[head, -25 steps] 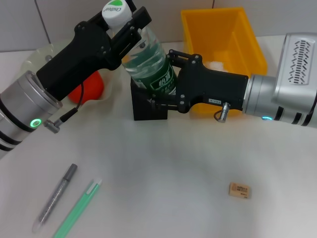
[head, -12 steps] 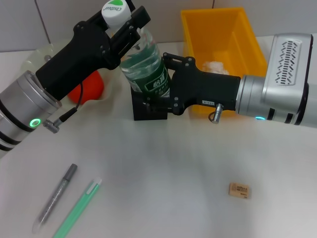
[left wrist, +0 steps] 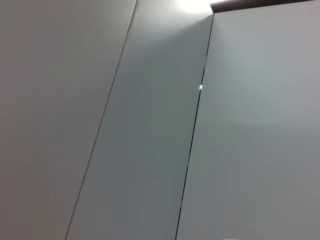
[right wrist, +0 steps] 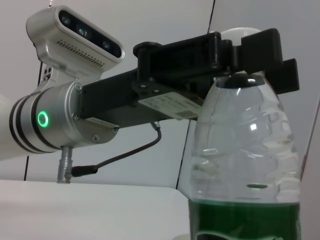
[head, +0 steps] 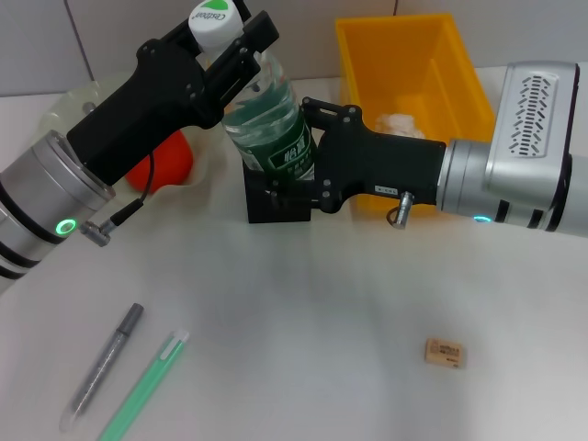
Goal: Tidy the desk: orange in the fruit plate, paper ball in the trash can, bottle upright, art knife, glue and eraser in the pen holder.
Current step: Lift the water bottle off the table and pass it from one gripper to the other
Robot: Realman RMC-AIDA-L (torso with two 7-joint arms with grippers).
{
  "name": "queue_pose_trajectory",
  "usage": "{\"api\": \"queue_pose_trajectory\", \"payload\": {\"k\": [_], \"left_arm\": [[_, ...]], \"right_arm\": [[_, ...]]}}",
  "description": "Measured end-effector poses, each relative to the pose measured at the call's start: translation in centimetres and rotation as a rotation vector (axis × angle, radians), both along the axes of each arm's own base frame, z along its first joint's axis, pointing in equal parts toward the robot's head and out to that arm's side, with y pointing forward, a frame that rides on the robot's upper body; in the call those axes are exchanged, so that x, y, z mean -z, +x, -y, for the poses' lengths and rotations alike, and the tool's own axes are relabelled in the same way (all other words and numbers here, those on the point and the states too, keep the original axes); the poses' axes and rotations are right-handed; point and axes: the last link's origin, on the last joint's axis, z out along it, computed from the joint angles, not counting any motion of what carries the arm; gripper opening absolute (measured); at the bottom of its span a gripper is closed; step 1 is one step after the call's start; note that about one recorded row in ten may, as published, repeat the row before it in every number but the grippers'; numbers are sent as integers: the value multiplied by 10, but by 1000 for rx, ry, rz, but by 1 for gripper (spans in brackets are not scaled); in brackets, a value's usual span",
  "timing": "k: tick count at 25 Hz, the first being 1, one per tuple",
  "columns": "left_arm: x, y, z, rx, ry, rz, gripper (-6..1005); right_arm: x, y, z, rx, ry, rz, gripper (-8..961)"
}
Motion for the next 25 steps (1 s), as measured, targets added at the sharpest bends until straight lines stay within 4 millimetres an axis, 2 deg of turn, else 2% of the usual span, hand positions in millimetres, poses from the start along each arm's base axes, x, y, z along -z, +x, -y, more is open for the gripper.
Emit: {"api": "queue_pose_trajectory", "payload": {"k": [25], "left_arm": [[0,0,1,3,0,1,433]], "right_arm": [[2,17,11,39,-7,8,767]]}}
